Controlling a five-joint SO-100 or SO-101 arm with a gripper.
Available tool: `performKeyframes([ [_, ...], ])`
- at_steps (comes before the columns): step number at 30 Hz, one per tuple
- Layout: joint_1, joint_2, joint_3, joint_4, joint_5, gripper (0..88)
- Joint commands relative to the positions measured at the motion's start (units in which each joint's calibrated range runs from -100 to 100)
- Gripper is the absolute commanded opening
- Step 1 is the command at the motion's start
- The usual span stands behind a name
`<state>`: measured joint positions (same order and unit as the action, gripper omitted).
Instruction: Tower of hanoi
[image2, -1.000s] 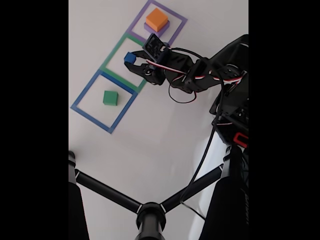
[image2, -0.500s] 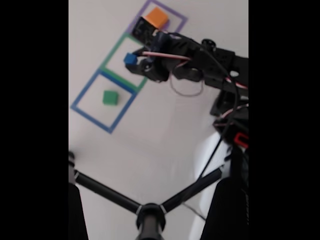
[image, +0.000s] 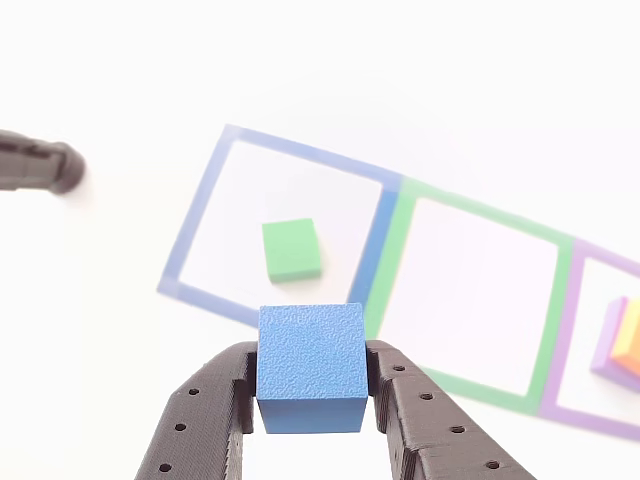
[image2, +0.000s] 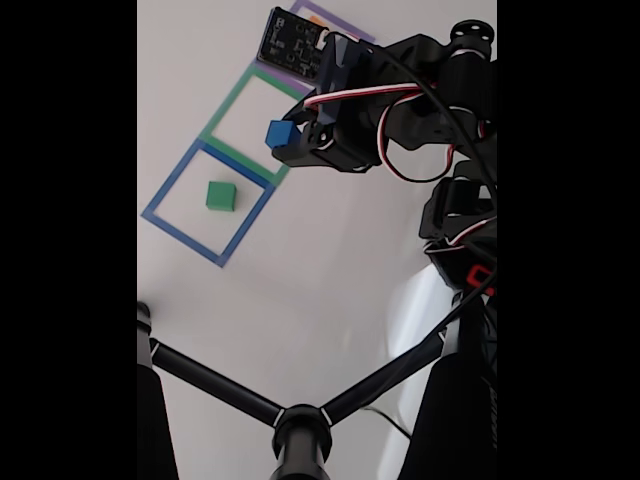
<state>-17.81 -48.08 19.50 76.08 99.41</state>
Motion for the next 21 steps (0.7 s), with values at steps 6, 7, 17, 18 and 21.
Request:
performKeyframes([
  [6,-5.97,-2.43,-3.95,0.68,0.59,3.9],
  [7,-6.45,-2.43,-4.04,0.68,0.59,3.9],
  [17,-9.90,-1.54,-2.86,-1.27,0.59,3.9],
  [18,-9.90,-1.46,-1.86,-2.16,0.59,3.9],
  [21,-9.52,-1.46,3.78,-7.34,0.59,3.9],
])
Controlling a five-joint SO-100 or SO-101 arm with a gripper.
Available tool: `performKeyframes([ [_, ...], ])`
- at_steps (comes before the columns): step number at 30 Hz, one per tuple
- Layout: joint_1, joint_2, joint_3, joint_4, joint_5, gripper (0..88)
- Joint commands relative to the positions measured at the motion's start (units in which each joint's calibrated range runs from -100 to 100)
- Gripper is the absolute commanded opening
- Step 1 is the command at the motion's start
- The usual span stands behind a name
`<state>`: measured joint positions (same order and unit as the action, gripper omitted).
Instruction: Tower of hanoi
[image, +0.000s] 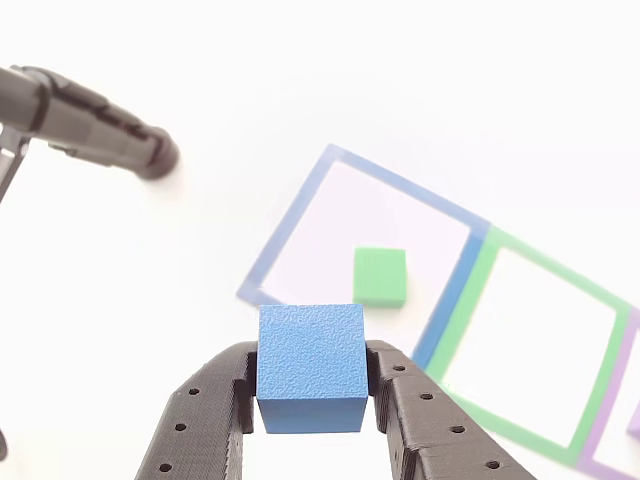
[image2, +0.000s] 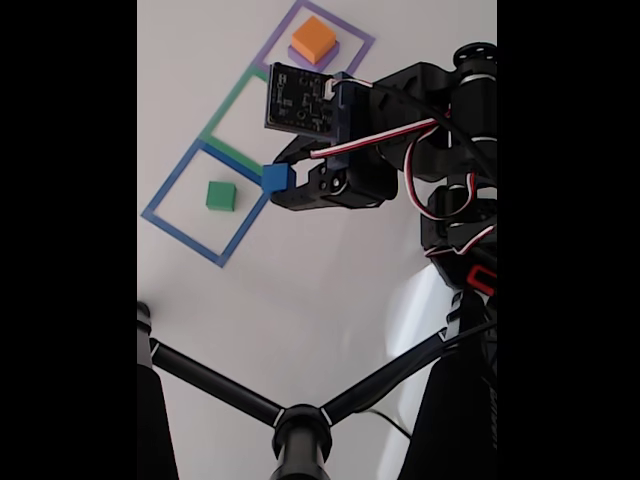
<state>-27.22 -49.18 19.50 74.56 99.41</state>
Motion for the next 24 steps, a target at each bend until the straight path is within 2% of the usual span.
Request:
performKeyframes([
  [1,0.18,-0.44,5.96,-8.16,0.59,4.0],
  [15,3.73,5.21,42.23,-54.80,0.59,3.9],
  [24,6.03,20.55,48.96,-79.90,0.59,3.7],
])
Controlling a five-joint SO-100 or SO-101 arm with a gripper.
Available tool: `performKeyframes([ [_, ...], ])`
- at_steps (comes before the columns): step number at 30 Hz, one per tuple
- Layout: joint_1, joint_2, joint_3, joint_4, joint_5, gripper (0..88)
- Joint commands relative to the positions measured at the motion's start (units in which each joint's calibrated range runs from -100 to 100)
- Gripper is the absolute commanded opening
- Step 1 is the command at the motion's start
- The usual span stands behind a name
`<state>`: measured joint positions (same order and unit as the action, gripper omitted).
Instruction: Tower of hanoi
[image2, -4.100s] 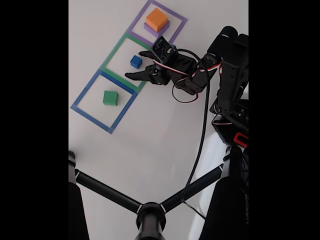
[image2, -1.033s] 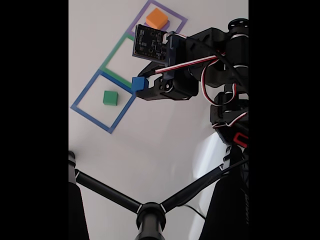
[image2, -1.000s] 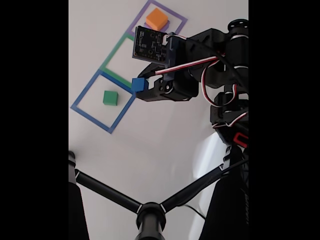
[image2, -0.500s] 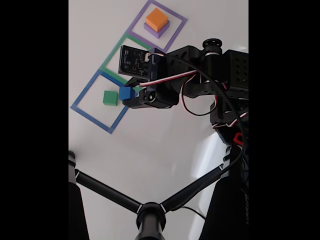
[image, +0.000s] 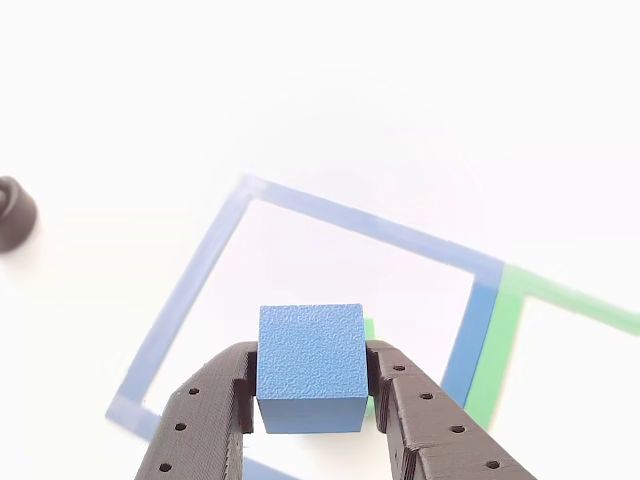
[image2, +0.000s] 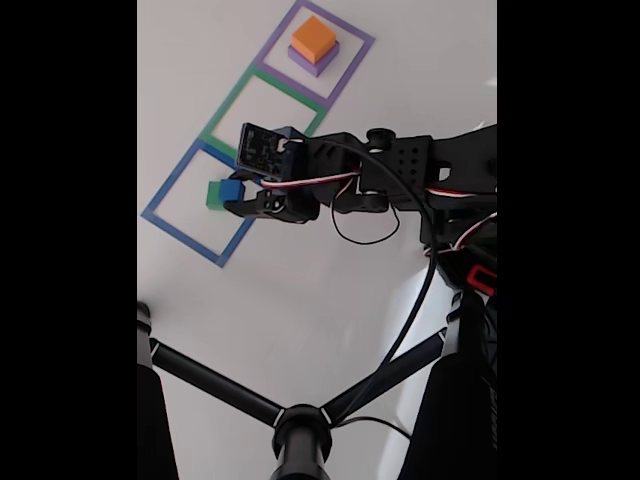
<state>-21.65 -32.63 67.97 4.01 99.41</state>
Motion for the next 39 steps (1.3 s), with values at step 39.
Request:
performKeyframes([
  [39,0.75,32.67,-1.06,-40.69,0.59,3.9],
])
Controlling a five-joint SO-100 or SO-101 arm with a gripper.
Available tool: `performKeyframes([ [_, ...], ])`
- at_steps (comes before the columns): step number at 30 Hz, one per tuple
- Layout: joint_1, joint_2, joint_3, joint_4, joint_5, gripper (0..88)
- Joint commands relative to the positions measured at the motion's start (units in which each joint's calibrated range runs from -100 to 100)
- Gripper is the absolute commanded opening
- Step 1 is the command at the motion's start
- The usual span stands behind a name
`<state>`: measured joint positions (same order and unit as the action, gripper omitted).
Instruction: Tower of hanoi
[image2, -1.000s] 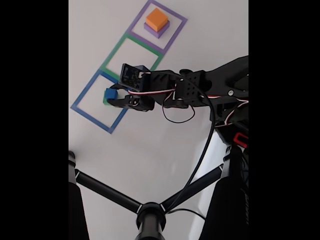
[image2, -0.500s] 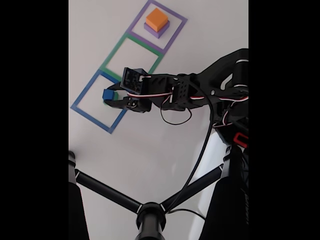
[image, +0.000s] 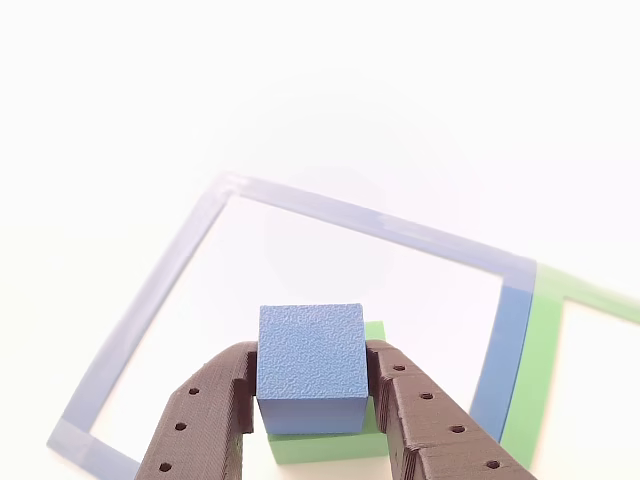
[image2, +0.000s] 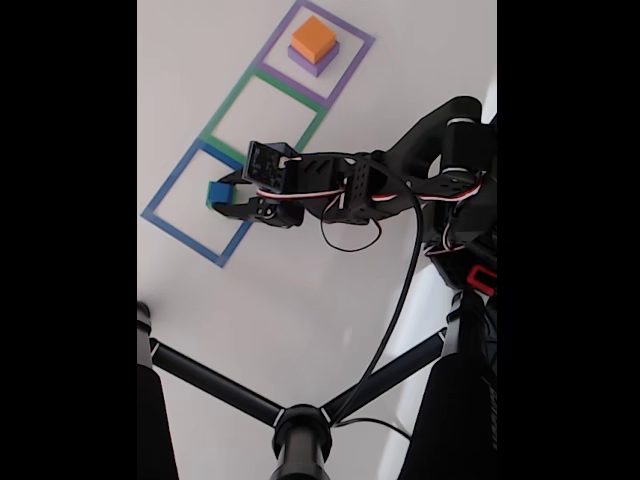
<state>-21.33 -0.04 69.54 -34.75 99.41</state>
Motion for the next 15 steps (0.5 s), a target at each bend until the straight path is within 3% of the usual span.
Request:
performKeyframes([
  [1,0.33,0.32,-2.90,-2.01,0.59,3.9],
  [11,0.52,2.59,-4.18,-2.74,0.59,5.1],
  [15,0.52,2.67,-3.99,-3.06,0.59,11.4],
])
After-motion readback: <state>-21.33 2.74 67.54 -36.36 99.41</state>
